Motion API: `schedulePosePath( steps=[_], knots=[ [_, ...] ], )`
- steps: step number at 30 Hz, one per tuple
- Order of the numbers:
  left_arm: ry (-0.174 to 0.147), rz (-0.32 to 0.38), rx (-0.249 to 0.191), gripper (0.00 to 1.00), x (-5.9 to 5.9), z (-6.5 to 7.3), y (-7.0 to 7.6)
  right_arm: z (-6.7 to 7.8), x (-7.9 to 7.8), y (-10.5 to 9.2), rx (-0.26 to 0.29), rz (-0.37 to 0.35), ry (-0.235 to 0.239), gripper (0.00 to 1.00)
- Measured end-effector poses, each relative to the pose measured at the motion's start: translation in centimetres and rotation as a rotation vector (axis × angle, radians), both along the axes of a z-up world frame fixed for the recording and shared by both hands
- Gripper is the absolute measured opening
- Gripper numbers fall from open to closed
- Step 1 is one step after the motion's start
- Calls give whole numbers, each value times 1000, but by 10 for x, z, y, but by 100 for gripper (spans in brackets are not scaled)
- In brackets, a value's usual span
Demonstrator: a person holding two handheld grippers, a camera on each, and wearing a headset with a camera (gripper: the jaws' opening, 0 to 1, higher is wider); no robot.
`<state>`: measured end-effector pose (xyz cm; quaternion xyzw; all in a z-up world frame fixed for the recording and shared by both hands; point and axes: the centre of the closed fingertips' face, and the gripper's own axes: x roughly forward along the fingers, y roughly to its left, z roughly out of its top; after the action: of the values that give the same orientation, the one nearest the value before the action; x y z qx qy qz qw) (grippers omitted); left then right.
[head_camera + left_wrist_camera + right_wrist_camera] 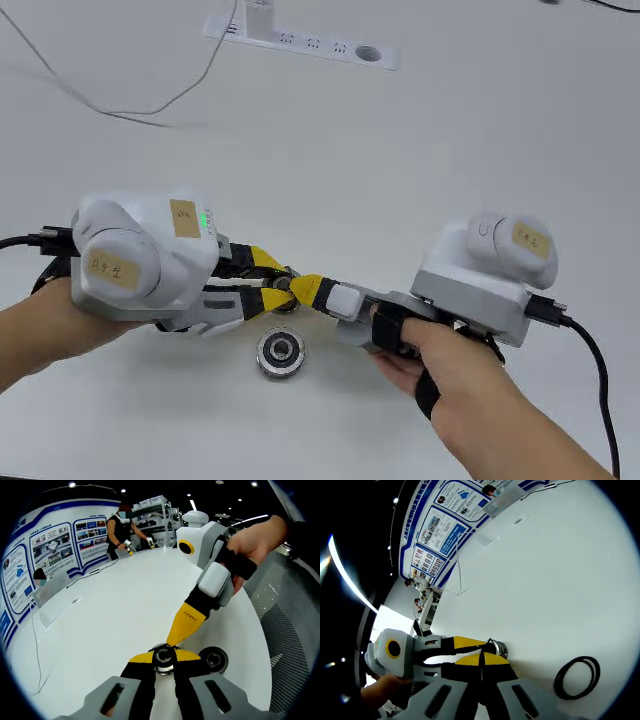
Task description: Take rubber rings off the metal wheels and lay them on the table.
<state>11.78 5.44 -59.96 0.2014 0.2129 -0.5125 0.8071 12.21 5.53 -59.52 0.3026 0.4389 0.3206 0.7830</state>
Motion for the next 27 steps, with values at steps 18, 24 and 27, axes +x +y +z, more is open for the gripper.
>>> schedulePosePath(
  steps=[18,24,27],
  knots=[
    [-20,12,16,13,0,1,-1,0,-1,-2,16,-35,23,1],
    [-8,7,9,14,-1,1,-2,-3,2,-5,11,-58,43,1],
    [-15,5,3,14,-1,3,-2,-4,3,-3,13,-62,48,1]
  ],
)
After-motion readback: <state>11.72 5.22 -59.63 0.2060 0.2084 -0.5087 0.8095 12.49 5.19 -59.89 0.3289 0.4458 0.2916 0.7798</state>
